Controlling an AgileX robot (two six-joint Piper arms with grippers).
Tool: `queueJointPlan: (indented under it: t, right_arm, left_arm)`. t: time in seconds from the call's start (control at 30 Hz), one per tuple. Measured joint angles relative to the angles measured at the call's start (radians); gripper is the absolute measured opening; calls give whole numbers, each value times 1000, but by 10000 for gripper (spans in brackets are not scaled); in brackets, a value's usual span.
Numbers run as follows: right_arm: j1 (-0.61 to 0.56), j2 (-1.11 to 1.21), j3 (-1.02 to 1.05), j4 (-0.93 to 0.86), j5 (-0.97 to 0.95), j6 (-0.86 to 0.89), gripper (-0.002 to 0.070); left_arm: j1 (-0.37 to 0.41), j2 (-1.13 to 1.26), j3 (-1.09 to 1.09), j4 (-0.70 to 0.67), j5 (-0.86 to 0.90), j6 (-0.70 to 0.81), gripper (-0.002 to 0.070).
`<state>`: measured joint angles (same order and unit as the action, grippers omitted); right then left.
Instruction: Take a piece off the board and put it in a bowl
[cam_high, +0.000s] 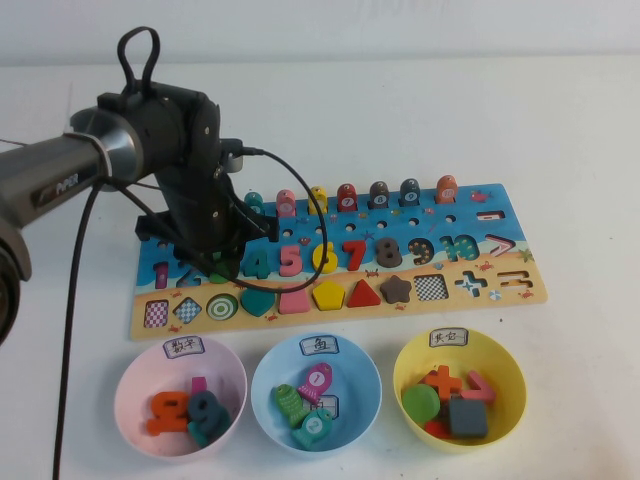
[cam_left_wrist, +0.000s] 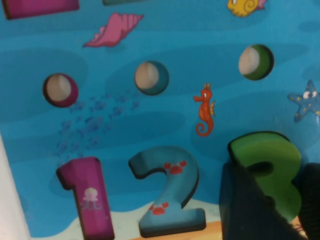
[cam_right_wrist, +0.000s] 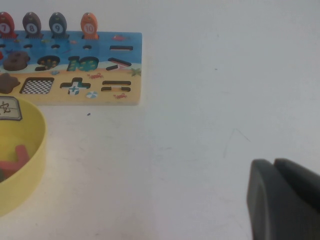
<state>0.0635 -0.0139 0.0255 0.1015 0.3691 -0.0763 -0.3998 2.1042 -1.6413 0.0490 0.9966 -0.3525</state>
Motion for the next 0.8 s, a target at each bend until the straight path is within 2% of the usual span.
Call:
queueJointPlan:
  t: [0.17,0.63,0.8]
  right_arm:
    - [0,0,0,0,0,0,-17]
    - [0,0,0,0,0,0,-17]
    - [0,0,0,0,0,0,-17]
  left_arm:
    - [0,3,-15,-2,19,2,191]
    - [0,1,-211,1,212,85,190]
    - [-49,-75,-147,72,219,95,190]
